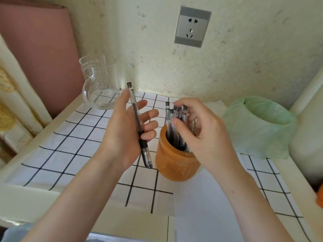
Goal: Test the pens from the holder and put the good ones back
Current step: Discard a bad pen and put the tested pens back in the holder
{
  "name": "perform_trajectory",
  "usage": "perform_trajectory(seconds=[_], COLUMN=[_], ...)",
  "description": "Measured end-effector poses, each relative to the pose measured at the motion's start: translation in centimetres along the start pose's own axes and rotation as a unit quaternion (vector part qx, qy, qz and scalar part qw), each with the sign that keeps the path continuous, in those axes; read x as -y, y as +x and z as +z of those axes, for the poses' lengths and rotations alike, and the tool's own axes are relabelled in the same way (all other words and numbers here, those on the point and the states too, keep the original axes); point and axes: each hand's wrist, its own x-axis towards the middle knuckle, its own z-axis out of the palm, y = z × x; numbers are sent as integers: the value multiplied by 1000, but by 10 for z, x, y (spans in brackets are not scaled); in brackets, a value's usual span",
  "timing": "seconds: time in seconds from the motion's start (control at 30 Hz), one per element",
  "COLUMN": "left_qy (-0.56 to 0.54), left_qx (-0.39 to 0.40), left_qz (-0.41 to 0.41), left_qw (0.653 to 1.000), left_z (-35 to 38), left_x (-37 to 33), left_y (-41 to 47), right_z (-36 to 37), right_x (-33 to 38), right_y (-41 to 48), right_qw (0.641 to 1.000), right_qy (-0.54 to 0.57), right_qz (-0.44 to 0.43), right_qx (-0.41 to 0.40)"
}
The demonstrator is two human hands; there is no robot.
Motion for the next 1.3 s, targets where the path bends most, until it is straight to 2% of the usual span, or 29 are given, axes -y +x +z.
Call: perform_trajectory(seconds=[0.27, 0.37, 0.47, 0.63, 0.8, 0.93, 1.07, 1.3], left_qy=[17, 43, 45, 35, 21, 12, 23, 229], left_qx=[71, 80, 86, 103, 111, 114, 120, 59], left_qz=[79, 107, 136, 191, 247, 248, 240, 265], left_qw=[994, 990, 986, 976, 962, 962, 963, 935], left_z=[1, -1, -1, 4, 7, 6, 7, 7], left_x=[6, 9, 11, 11, 6, 7, 13, 28], left_y=[3, 5, 7, 4, -1, 0, 1, 1], right_z=[-2, 1, 0, -20, -11, -9, -13, -14], right_x=[-10, -9, -5, -7, -8, -12, -16, -16], right_y=[6, 7, 5, 4, -1, -6, -6, -5], right_qw=[997, 997, 998, 998, 996, 999, 999, 997], right_qy=[-67, -80, -53, 64, 36, 5, 30, 57], right_qz=[-16, -23, -40, 0, 15, -10, 9, 40], right_qx=[29, 4, -23, 15, 81, 42, 34, 39])
